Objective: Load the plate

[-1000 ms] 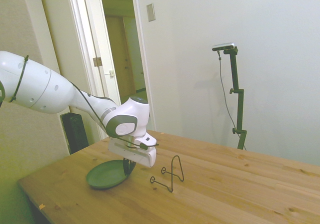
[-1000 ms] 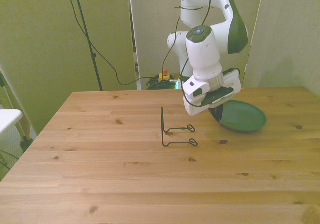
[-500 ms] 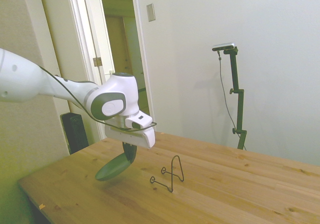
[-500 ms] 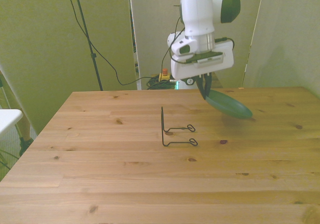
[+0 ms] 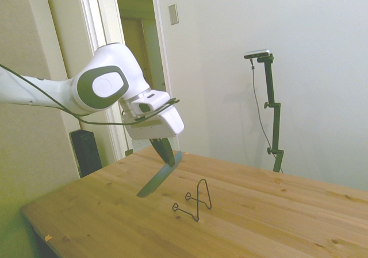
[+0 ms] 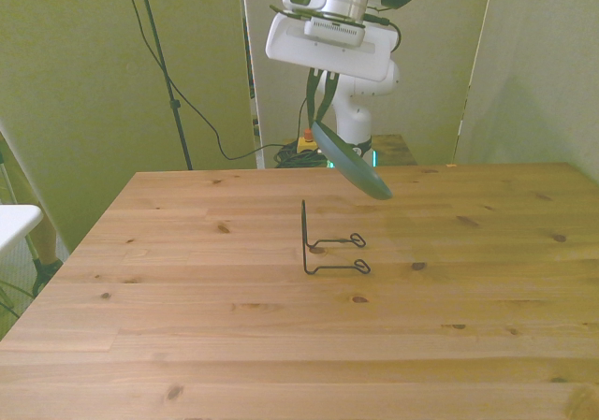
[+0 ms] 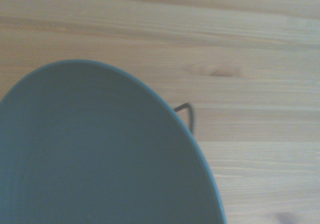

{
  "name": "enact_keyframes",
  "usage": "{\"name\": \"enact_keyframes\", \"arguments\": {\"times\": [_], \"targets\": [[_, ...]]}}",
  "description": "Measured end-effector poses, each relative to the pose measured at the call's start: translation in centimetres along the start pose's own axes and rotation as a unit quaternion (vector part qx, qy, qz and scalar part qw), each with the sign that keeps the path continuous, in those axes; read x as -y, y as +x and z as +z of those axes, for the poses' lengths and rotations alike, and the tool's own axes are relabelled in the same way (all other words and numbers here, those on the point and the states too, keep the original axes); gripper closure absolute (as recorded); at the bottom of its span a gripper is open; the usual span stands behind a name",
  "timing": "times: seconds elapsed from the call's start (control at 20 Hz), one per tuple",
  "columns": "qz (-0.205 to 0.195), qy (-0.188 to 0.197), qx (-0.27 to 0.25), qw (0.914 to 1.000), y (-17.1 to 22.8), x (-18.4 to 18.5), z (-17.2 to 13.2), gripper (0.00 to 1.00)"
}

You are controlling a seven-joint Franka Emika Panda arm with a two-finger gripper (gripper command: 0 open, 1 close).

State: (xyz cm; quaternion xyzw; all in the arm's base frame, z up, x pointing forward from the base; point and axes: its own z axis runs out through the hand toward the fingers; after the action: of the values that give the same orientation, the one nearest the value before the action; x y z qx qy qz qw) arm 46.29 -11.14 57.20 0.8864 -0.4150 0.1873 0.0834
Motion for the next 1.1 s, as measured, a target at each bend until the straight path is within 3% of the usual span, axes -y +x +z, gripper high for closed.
{"name": "enact_keyframes", "arguments": {"times": [0.25, 0.45, 0.65, 1.1], "targets": [[0.018, -0.061, -0.081, 0.9947, 0.4, 0.7, -0.6, 1.0], [0.03, -0.101, -0.133, 0.9855, 0.0, 2.2, 1.1, 1.0], [0.033, -0.122, -0.153, 0.9801, -0.4, 3.8, 3.5, 1.0], [0.025, -0.163, -0.196, 0.9666, -0.9, 7.8, 4.1, 1.0]]}}
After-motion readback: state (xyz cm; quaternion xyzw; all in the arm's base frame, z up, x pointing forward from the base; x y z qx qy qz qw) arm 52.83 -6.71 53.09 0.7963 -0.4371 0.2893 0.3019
